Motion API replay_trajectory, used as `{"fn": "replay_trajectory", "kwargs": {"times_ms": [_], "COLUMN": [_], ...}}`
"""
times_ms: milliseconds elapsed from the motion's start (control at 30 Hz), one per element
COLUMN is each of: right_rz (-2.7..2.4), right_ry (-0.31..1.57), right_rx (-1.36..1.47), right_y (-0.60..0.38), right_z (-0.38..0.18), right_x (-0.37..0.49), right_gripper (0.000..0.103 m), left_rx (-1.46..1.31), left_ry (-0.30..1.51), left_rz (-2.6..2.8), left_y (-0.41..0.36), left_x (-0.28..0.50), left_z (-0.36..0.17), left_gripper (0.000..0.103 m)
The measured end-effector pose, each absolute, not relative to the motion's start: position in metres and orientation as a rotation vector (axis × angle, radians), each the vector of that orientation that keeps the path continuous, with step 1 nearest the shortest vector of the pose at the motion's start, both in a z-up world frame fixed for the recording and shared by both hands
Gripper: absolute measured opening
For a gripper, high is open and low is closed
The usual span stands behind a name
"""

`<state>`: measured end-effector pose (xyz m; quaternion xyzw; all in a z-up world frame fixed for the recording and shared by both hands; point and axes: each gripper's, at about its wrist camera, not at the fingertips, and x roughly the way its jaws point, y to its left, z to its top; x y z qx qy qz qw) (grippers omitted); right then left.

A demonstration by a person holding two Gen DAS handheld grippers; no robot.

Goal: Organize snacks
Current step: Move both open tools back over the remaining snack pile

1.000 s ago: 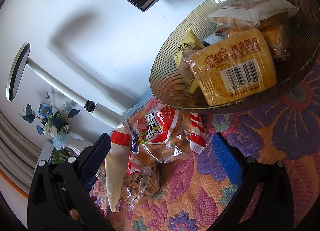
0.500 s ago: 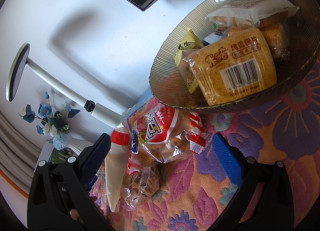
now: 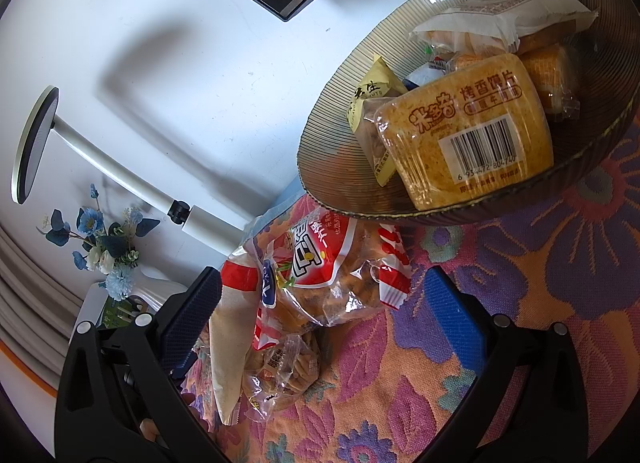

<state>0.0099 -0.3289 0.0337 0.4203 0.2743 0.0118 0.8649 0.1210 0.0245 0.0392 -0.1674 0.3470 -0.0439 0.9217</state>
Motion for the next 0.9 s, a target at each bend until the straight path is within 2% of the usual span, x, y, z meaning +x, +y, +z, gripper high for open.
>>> {"fn": "replay_trajectory", "kwargs": {"times_ms": [900], "right_rz": [0.02], "right_ry": [0.579], "right_rx": [0.878], "right_y": [-0.3265], "right_z": [0.0335], "right_x": [0.0091], "right_gripper": [0.1], "left_rx": [-0.367], "left_ry": [0.74], "left_rz": [-0.123], "left_y": [0.0287], "left_x": [0.1242], "left_z": [0.0322], "left_gripper": [0.098]}}
